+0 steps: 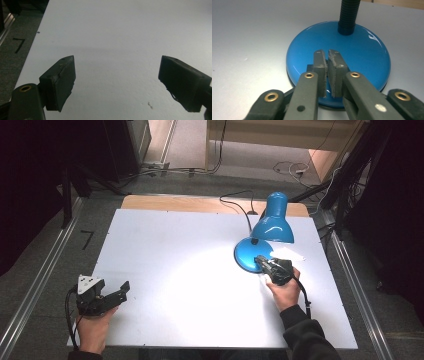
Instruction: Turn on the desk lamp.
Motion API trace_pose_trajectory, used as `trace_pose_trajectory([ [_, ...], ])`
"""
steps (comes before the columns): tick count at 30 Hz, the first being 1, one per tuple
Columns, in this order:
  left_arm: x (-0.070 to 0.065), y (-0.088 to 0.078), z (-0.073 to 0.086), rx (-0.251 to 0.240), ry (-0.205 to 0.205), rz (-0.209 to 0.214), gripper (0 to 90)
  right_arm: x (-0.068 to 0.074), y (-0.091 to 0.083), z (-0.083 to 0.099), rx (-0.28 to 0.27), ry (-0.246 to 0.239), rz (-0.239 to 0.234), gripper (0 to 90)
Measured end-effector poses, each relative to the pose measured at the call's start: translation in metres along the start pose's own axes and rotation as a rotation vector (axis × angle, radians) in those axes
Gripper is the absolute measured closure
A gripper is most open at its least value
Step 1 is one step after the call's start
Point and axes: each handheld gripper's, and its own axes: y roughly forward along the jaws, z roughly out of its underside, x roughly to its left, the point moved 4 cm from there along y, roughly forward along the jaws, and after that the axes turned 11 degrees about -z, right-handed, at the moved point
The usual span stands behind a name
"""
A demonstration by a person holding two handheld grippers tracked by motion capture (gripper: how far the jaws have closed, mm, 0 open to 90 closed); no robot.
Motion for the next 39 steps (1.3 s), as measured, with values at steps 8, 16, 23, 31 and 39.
trace_pose_trajectory([
  [8,-0.002,0.001,0.000,0.004,0.007,0.003,14.8,0.000,-0.007,-0.001,0.000,0.034,-0.040,53.2],
  [16,-0.002,0.002,0.000,0.006,0.010,0.004,14.8,0.001,-0.010,0.002,0.010,0.033,-0.056,24.7],
  [23,-0.001,0.002,0.000,0.003,0.004,0.003,14.8,-0.003,-0.025,0.008,0.014,0.025,-0.041,19.3],
  [31,-0.002,0.002,0.000,0.004,0.009,0.000,14.8,-0.024,-0.062,0.025,0.015,0.074,0.010,16.3],
  [39,-0.002,0.001,0.000,0.003,0.008,-0.008,14.8,-0.052,-0.098,0.046,0.011,0.128,0.102,16.1],
])
